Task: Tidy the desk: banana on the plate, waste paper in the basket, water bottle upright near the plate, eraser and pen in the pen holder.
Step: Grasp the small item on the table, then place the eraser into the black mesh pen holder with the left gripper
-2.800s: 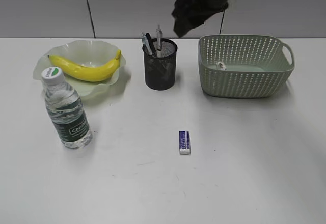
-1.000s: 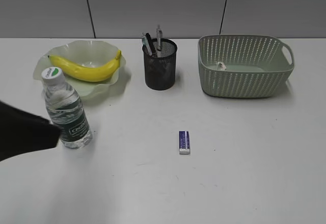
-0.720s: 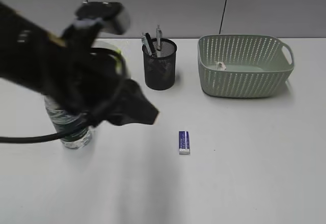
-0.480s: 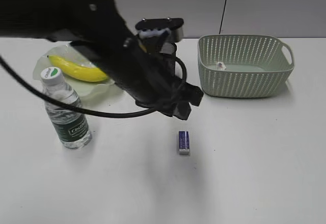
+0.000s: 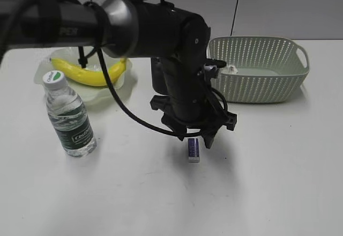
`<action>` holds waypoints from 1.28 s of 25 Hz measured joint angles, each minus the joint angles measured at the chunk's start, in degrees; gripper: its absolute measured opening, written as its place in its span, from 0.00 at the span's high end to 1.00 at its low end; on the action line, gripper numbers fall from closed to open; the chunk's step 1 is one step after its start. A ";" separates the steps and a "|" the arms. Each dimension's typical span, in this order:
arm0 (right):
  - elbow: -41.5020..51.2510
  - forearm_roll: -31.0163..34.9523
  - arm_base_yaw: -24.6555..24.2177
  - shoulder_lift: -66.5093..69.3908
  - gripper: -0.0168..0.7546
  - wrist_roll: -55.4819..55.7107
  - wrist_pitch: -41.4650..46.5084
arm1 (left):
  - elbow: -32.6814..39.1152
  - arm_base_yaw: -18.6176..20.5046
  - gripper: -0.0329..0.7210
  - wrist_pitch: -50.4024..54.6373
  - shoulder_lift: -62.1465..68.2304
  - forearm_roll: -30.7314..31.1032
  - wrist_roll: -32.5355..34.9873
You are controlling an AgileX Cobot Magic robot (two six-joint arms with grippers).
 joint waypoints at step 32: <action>0.00 -0.05 0.00 -0.11 0.36 0.00 -0.06 | -18.93 3.50 0.72 11.33 -0.55 14.56 -0.69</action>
